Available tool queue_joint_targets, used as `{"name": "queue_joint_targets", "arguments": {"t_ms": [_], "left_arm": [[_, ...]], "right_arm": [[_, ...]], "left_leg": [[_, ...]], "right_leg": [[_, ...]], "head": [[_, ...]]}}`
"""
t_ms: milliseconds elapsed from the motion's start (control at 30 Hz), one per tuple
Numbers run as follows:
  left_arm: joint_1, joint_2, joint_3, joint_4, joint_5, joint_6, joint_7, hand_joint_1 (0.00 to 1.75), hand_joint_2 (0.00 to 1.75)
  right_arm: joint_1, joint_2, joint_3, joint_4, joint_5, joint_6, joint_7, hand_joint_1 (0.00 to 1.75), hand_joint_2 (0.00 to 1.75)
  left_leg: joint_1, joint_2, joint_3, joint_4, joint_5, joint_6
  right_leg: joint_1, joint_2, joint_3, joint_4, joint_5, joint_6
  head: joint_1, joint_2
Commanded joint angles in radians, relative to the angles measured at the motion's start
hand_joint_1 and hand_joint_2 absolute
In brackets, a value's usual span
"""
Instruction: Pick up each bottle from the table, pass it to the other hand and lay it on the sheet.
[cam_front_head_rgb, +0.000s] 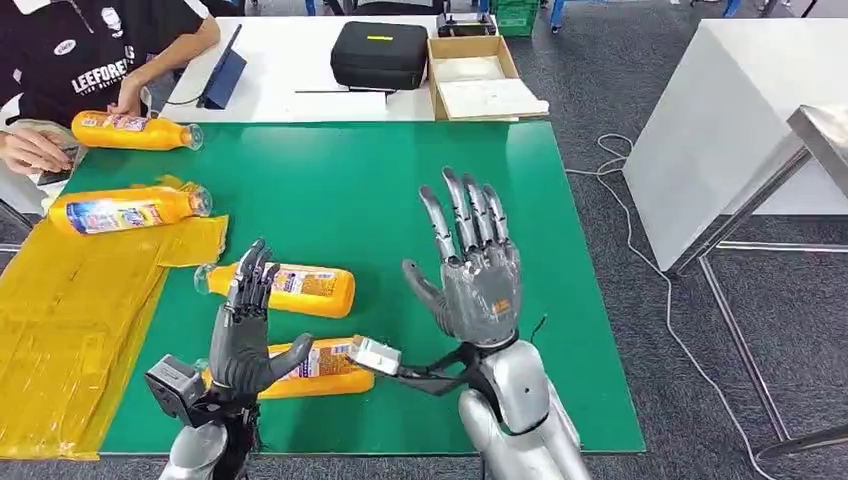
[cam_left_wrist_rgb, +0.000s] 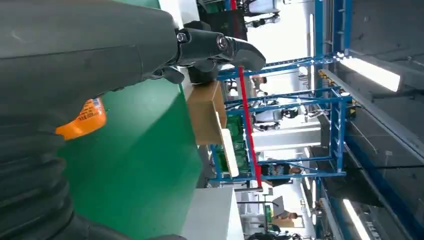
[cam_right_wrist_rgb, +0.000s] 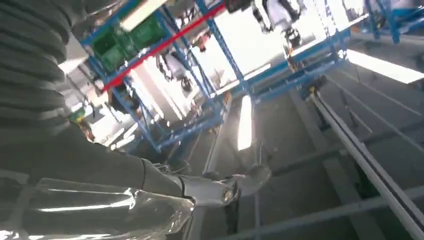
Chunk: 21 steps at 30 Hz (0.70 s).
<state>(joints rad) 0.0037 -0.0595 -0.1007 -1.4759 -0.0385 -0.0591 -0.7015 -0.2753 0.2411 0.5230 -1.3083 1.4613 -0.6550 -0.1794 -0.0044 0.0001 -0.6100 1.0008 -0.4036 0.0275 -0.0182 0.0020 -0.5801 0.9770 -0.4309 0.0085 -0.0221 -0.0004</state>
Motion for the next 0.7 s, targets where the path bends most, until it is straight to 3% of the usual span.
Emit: {"name": "queue_joint_targets", "arguments": {"t_ms": [33, 100, 200, 400, 700], "left_arm": [[-0.054, -0.02, -0.011, 0.045, 0.023, -0.03, 0.003, 0.0, 1.75], [-0.057, -0.02, -0.011, 0.049, 0.023, -0.03, 0.003, 0.0, 1.75], [-0.095, -0.024, -0.015, 0.071, 0.031, -0.048, 0.003, 0.0, 1.75], [-0.14, -0.032, -0.009, 0.071, 0.04, -0.023, 0.003, 0.0, 1.75], [-0.139, -0.034, 0.068, 0.017, 0.057, 0.007, 0.003, 0.0, 1.75]], "right_arm": [[-0.3, 0.101, -0.208, 0.529, -0.553, -0.025, -0.199, 0.0, 1.75], [-0.312, 0.099, -0.205, 0.542, -0.565, -0.024, -0.199, 0.0, 1.75], [-0.382, 0.106, -0.251, 0.634, -0.81, 0.141, -0.136, 0.0, 1.75], [-0.488, 0.101, -0.339, 0.81, -1.066, 0.345, -0.198, 0.0, 1.75], [-0.537, 0.108, -0.253, 0.878, -1.067, 0.452, -0.163, 0.0, 1.75]], "left_leg": [[0.001, 0.0, 0.004, -0.001, 0.0, -0.004], [0.0, 0.001, 0.001, 0.0, 0.0, -0.001], [0.0, 0.0, 0.001, -0.001, 0.001, -0.002], [0.0, -0.004, 0.001, 0.0, 0.003, -0.003], [0.0, 0.0, 0.001, 0.0, 0.002, -0.001]], "right_leg": [[0.001, 0.0, 0.004, -0.002, 0.0, -0.002], [0.0, 0.001, 0.001, 0.0, 0.001, -0.001], [0.001, 0.0, 0.002, -0.001, 0.001, -0.001], [0.001, -0.005, 0.003, -0.001, 0.002, -0.001], [0.0, 0.0, 0.001, 0.0, 0.002, 0.0]], "head": [[0.0, 0.0], [0.0, 0.0], [0.0, 0.0], [0.0, 0.0], [0.0, 0.0]]}}
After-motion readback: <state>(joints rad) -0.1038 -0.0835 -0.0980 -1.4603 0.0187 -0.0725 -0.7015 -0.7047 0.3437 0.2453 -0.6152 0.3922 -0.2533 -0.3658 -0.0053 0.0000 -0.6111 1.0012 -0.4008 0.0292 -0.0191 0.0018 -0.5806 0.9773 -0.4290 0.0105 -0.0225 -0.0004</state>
